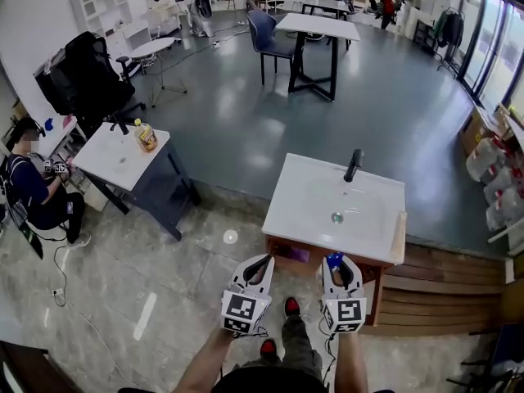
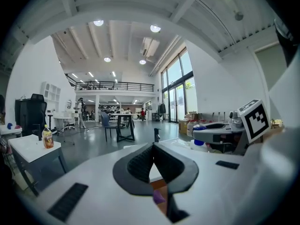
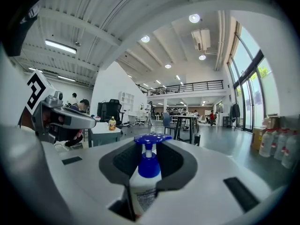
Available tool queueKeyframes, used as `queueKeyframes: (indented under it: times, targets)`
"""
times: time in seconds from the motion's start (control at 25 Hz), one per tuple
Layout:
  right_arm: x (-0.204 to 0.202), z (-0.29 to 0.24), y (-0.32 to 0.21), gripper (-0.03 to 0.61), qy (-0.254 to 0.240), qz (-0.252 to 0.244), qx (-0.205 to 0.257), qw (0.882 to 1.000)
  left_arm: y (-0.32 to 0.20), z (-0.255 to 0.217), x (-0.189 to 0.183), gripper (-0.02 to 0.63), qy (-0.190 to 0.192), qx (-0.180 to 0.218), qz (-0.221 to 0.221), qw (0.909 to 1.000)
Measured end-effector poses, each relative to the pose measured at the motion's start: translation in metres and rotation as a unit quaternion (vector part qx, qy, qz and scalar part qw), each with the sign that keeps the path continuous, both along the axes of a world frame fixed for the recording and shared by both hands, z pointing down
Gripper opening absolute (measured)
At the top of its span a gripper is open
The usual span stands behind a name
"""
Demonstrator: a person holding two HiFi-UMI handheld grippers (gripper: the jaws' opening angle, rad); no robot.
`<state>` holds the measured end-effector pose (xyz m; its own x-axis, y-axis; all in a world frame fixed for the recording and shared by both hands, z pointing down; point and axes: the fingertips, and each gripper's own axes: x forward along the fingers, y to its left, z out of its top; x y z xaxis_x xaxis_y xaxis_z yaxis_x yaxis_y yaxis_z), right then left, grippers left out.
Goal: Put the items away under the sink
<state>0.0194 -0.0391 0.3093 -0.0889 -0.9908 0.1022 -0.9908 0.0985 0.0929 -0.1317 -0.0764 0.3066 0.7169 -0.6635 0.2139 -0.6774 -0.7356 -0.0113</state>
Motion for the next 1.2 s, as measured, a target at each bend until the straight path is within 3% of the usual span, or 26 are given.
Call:
queueKeyframes:
  times: [0.32, 0.6, 1.2]
  targets:
    - [0.014, 0.003, 0.046, 0.11, -0.008, 0.034, 0.002, 0.999, 0.027, 0.006, 0.017, 0.006, 0.003, -0.009, 0.022, 0.9997]
    - [0.027, 0.016, 0.062, 0.11, -0.005, 0.034, -0.009, 0.999, 0.039, 0.021, 0.029, 0.006, -0.002, -0.022, 0.026, 0.9994]
    - [0.05, 0.109, 0.051, 0.11, -0.027, -0.017, -0.042, 0.999, 0.044, 0.111, 0.056, 0.006, -0.031, -0.056, -0.003, 0.9979]
